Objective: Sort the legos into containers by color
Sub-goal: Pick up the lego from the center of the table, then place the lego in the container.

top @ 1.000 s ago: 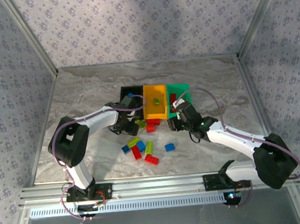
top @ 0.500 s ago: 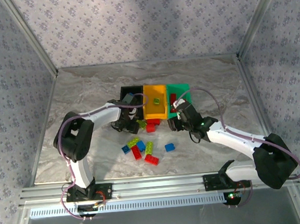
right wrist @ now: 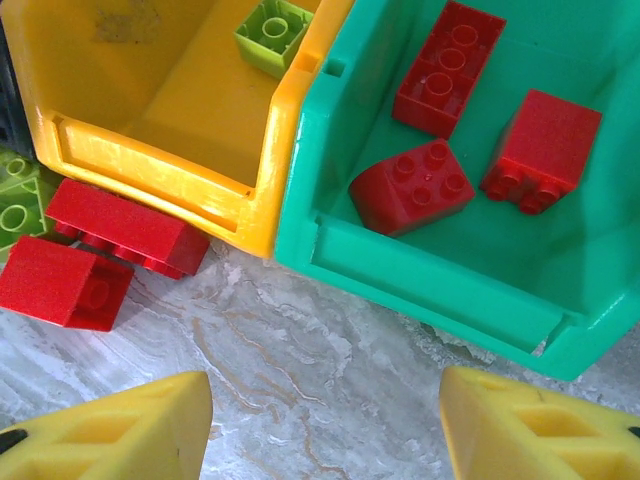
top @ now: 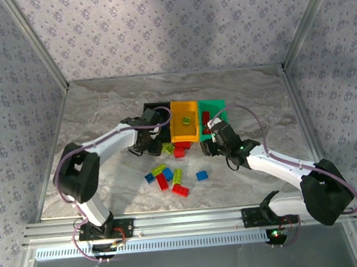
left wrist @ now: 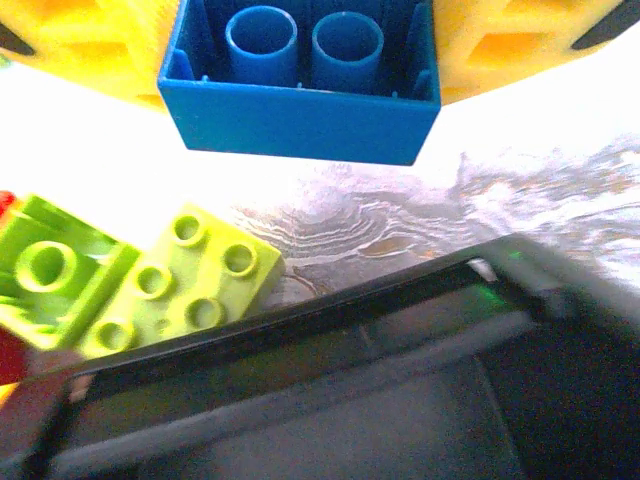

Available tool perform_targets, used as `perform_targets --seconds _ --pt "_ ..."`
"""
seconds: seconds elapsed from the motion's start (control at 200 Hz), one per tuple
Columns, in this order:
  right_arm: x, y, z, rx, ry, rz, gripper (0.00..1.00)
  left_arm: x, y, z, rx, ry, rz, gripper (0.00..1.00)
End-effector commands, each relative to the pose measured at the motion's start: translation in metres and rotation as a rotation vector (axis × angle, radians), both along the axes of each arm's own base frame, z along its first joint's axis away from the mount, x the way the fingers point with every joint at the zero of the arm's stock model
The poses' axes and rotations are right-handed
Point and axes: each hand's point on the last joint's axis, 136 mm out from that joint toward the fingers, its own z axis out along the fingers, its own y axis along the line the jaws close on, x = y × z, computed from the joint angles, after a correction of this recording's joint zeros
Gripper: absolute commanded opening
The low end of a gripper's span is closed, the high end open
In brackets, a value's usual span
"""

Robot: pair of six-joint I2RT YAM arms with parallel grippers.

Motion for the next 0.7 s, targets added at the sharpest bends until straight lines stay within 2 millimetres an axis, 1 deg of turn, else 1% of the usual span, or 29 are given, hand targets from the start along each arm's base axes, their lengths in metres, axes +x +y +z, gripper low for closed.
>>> perform_targets --seconds 0.0,0.08,0.155,0.215,0.32,0.405,0.44,0.49,0.55,0.63,0.64,0.655,0.695 --pt "0.0 0.002 0.002 0.03 -0.001 -0.003 0.64 0.006 0.003 0.032 -0.01 -0.082 0.034 0.5" --pt "0.0 0.004 0.001 0.038 0.006 0.004 0.64 0.022 0.005 0.046 0.002 -0.138 0.056 0.5" --pt "-0.001 0.008 0.002 0.045 0.013 0.012 0.64 0.04 0.004 0.053 0.005 -0.167 0.078 0.5" --pt "-0.003 0.01 0.002 0.045 0.02 0.022 0.64 0.055 0.003 0.053 0.012 -0.179 0.103 0.51" --pt "-0.007 0.013 0.004 0.03 0.034 0.043 0.64 0.078 -0.004 0.048 0.022 -0.178 0.122 0.51" --pt "-0.014 0.016 0.004 0.022 0.043 0.057 0.64 0.092 -0.007 0.046 0.047 -0.188 0.12 0.52" --pt "-0.016 0.018 0.003 0.025 0.047 0.062 0.64 0.097 -0.006 0.046 0.065 -0.192 0.127 0.55" --pt "-0.021 0.02 0.0 0.023 0.06 0.071 0.64 0.1 -0.005 0.047 0.079 -0.193 0.131 0.59" --pt "-0.025 0.024 -0.004 0.02 0.071 0.079 0.64 0.099 -0.006 0.048 0.073 -0.196 0.133 0.65" --pt "-0.03 0.031 -0.007 0.027 0.085 0.09 0.65 0.092 -0.009 0.05 0.036 -0.207 0.126 0.68" --pt "-0.031 0.033 -0.007 0.03 0.086 0.092 0.65 0.092 -0.009 0.049 0.032 -0.209 0.125 0.71" --pt "-0.032 0.035 -0.008 0.032 0.091 0.095 0.65 0.09 -0.009 0.05 0.028 -0.213 0.126 0.78" --pt "-0.033 0.04 -0.01 0.045 0.1 0.103 0.65 0.086 -0.009 0.05 0.018 -0.219 0.124 0.8"
